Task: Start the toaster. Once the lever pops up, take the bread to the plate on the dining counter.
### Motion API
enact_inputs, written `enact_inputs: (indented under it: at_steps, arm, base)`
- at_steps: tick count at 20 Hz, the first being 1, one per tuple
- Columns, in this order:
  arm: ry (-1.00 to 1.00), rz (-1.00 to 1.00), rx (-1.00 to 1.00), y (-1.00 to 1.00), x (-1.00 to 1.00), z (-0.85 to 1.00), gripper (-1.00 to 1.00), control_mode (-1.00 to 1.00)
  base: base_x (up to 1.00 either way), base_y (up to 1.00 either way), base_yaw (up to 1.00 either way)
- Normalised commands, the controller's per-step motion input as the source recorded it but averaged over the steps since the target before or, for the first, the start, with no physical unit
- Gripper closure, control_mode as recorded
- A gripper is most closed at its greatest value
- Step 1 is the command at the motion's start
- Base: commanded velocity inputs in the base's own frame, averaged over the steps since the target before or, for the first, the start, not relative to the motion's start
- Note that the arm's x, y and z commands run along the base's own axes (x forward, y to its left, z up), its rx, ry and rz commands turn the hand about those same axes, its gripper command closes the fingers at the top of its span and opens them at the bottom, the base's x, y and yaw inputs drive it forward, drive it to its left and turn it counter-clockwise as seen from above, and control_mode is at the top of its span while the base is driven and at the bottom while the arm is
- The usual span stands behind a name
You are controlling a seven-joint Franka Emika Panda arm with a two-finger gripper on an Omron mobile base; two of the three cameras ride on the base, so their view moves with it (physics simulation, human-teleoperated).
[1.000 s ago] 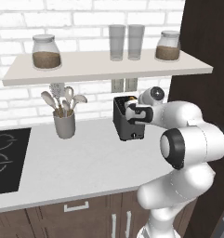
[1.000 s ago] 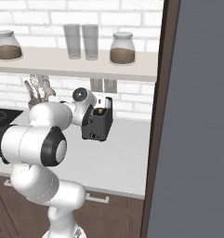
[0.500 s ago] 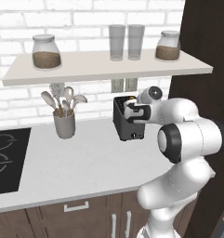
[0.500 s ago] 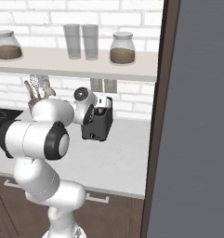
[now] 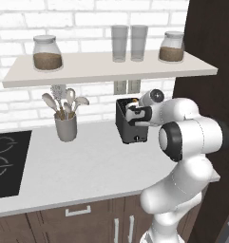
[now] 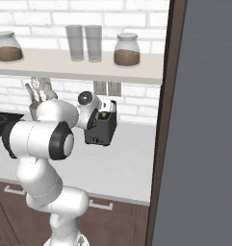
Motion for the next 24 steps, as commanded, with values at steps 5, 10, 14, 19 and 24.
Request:
enact_inputs:
  at_steps: [5, 10, 14, 19, 24]
  arm:
    - [0.00, 0.00, 0.00, -0.05, 0.15, -0.08, -1.00, -1.00]
    - [0.00, 0.00, 0.00, -0.04, 0.17, -0.07, -1.00, -1.00]
    - [0.00, 0.00, 0.00, -0.03, 0.17, -0.08, -1.00, -1.00]
    - [0.00, 0.00, 0.00, -0.03, 0.16, -0.07, -1.00, -1.00]
    - [0.00, 0.00, 0.00, -0.04, 0.14, -0.03, -1.00, -1.00]
  base:
    - [0.00, 0.00, 0.00]
    - [0.00, 0.00, 0.00]
    - [0.00, 0.00, 0.00]
    - [0.00, 0.00, 0.00]
    - [0.00, 0.00, 0.00]
